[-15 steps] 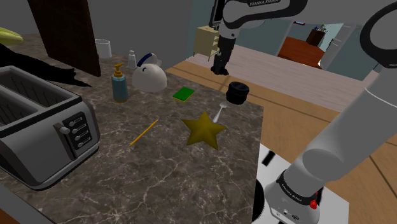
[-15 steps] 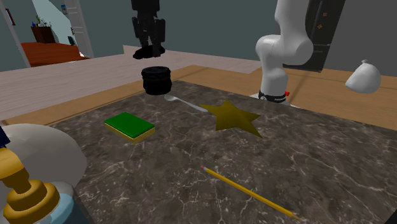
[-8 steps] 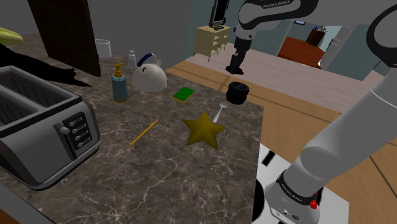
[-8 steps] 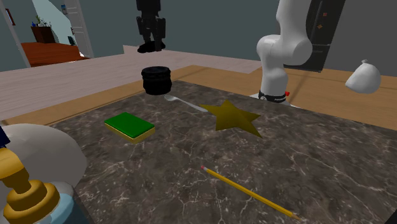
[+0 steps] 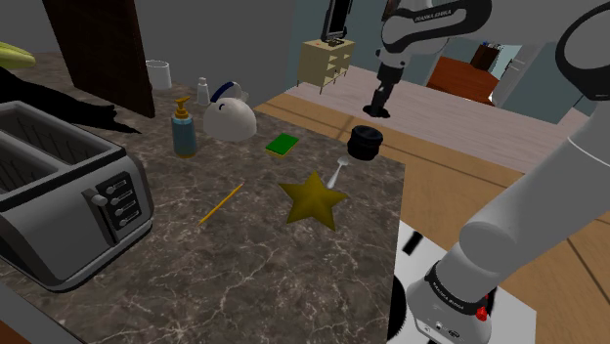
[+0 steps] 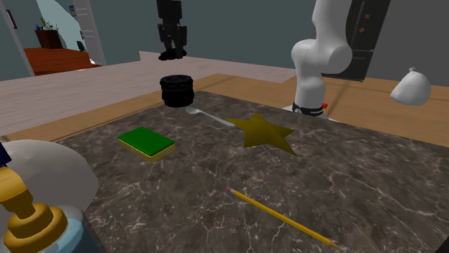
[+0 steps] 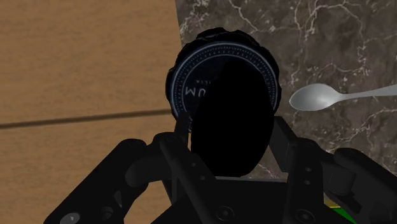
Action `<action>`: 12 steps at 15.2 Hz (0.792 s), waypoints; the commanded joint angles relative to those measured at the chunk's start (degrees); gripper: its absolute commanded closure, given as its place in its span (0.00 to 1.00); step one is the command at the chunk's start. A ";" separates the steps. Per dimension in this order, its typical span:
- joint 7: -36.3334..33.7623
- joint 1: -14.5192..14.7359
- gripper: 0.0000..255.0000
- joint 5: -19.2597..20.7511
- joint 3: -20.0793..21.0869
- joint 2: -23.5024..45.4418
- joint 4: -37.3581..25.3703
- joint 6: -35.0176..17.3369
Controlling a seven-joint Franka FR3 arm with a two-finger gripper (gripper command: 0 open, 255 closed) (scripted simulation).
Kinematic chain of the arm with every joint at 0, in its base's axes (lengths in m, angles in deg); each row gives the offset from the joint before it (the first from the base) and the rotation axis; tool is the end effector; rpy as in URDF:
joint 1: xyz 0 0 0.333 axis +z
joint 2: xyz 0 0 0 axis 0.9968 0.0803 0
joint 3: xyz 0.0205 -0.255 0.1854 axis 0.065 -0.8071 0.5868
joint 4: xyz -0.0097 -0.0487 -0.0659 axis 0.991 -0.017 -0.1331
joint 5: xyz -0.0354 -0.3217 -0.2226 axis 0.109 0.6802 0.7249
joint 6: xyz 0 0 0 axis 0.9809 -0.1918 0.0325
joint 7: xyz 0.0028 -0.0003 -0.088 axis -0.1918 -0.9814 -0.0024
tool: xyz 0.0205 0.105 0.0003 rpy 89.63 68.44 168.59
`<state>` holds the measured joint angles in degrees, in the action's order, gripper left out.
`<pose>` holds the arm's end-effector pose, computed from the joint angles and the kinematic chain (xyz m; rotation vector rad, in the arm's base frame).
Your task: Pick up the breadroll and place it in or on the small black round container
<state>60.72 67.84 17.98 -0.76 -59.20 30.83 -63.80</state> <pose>0.4693 -0.2557 0.5021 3.0736 0.2945 -0.0189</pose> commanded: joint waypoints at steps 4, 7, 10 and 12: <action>0.05 -0.11 1.00 0.02 -0.15 0.51 3.24 -3.78; 0.01 -0.14 1.00 -0.02 -0.21 1.10 4.94 -6.06; -0.02 -0.17 1.00 -0.07 -0.26 1.79 6.53 -8.33; -0.03 -0.19 1.00 -0.12 -0.30 2.31 7.53 -9.84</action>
<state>60.76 67.63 17.89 -1.07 -57.21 37.90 -72.84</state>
